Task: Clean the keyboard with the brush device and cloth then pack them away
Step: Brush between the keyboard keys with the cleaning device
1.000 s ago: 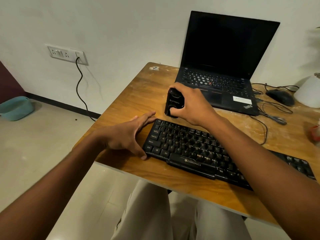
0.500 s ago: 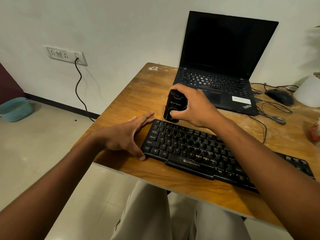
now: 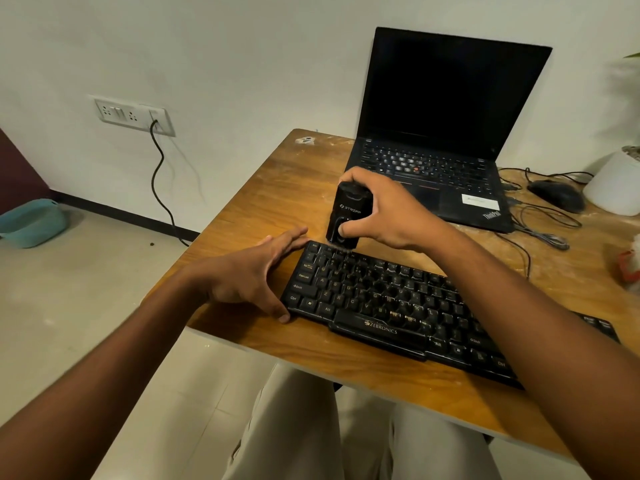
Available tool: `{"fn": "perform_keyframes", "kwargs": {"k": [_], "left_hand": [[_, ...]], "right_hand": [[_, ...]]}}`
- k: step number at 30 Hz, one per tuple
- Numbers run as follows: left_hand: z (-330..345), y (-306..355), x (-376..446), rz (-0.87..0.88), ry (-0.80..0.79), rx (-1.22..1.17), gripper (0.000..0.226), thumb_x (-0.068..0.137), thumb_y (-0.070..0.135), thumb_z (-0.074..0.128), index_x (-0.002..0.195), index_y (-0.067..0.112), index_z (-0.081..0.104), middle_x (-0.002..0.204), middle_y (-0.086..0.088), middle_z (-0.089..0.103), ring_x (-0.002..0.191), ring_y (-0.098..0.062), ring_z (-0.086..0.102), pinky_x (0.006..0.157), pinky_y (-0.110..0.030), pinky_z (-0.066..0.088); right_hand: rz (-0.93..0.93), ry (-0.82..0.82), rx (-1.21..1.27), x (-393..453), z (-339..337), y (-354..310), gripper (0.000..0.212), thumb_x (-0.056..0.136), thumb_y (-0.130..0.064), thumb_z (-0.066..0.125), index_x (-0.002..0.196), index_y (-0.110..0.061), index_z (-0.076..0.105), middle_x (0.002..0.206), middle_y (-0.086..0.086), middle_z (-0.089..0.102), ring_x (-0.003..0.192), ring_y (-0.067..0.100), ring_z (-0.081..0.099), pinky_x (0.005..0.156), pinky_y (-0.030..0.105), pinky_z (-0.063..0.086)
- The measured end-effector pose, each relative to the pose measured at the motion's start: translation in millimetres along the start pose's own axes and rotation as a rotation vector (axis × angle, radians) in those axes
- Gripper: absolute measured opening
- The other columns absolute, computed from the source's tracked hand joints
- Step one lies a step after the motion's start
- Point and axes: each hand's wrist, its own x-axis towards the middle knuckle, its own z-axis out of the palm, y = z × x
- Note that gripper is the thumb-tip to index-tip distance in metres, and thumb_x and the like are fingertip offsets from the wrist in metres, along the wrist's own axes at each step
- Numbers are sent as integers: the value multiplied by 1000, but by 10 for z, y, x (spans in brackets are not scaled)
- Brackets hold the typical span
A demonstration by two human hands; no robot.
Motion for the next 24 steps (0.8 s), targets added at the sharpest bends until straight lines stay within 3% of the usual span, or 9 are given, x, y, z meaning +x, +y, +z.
{"fn": "perform_keyframes", "kwargs": {"k": [3, 7, 14, 19, 24], "left_hand": [[0, -1, 0, 3, -1, 1, 148, 52, 45, 102, 153, 67, -4, 169, 20, 18, 159, -28, 11, 127, -60, 19], [-2, 1, 1, 4, -4, 7, 148, 53, 45, 101, 153, 67, -5, 169, 22, 16, 159, -28, 8, 127, -60, 18], [-3, -7, 0, 11, -8, -5, 147, 54, 44, 101, 154, 66, -4, 167, 23, 19, 159, -29, 11, 127, -60, 19], [4, -13, -1, 14, -6, -1, 147, 54, 45, 101, 154, 66, -4, 167, 25, 19, 159, -29, 9, 127, -59, 17], [9, -22, 0, 19, -4, 1, 148, 54, 45, 102, 154, 66, -5, 166, 28, 19, 160, -28, 7, 128, -58, 16]], "right_hand": [[10, -34, -56, -3, 50, 38, 53, 72, -13, 87, 113, -31, 57, 104, -2, 66, 97, 20, 65, 79, 38, 59], [32, 45, -200, 51, 50, 88, 57, 70, -19, 85, 119, -33, 59, 107, -3, 66, 98, 23, 62, 84, 47, 59], [46, 69, 40, -24, -36, 35, 55, 68, -10, 88, 112, -30, 63, 105, -3, 68, 100, 21, 67, 82, 40, 60], [86, 13, -60, -9, 83, 6, 55, 66, -11, 88, 111, -31, 62, 102, -3, 66, 95, 20, 63, 66, 27, 49], [103, 67, -86, 15, 41, -11, 56, 63, -14, 89, 110, -29, 64, 102, 0, 67, 96, 24, 64, 77, 41, 59]]}}
